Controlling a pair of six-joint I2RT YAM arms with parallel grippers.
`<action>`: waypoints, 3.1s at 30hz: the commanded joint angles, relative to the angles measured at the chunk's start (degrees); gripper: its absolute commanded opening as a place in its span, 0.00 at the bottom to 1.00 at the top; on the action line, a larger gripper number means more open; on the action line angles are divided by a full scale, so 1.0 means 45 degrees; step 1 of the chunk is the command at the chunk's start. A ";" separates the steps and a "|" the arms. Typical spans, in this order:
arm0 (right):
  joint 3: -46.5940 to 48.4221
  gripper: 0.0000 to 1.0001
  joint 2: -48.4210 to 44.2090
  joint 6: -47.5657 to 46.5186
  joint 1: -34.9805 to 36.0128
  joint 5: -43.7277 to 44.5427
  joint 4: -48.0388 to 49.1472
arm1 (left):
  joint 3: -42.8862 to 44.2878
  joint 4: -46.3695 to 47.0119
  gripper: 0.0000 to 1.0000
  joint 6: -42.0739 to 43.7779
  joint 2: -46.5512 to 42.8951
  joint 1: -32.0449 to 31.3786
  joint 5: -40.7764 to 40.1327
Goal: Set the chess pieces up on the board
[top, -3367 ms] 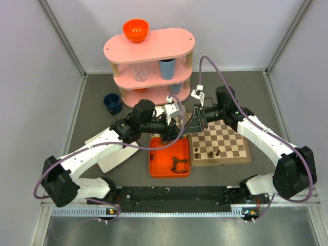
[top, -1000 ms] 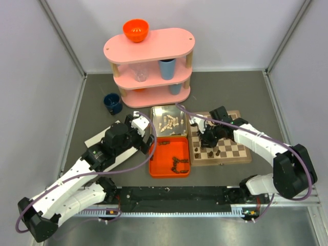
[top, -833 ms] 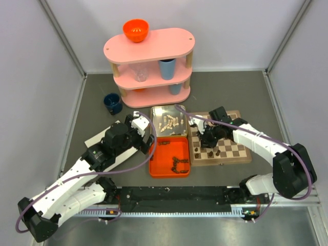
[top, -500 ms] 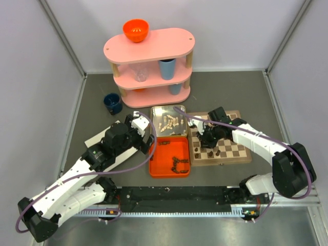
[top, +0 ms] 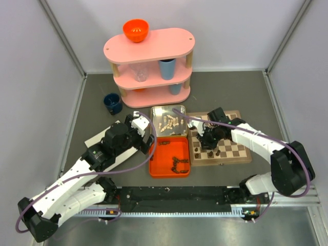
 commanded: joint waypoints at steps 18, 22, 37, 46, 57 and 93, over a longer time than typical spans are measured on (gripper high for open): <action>0.0453 0.35 -0.0090 -0.0102 0.0183 -0.0620 -0.0208 | -0.0077 0.0404 0.99 0.0089 -0.0147 0.0042 0.0085; 0.0824 0.43 -0.0499 0.0073 0.0087 -0.0679 -0.0345 | -0.0038 0.0481 0.99 -0.0087 -0.0205 0.0042 0.0940; 0.0962 0.46 -0.2980 0.0386 -0.3352 -0.3687 -0.0580 | 0.0880 0.1204 0.81 -0.6840 0.2642 -0.0191 0.5184; 0.0942 0.47 -0.3332 0.0484 -0.3645 -0.3180 -0.0482 | 0.2654 -0.1837 0.68 -1.1216 0.5821 -0.3296 -0.0494; 0.0825 0.48 -0.3586 0.0777 -0.3997 -0.2477 -0.0209 | 0.4923 -0.4284 0.54 -1.2841 0.8778 -0.4645 -0.3352; 0.0707 0.50 -0.3548 0.0777 -0.4348 -0.2457 -0.0170 | 0.5040 -0.3073 0.38 -1.2880 1.1904 -0.4860 -0.2454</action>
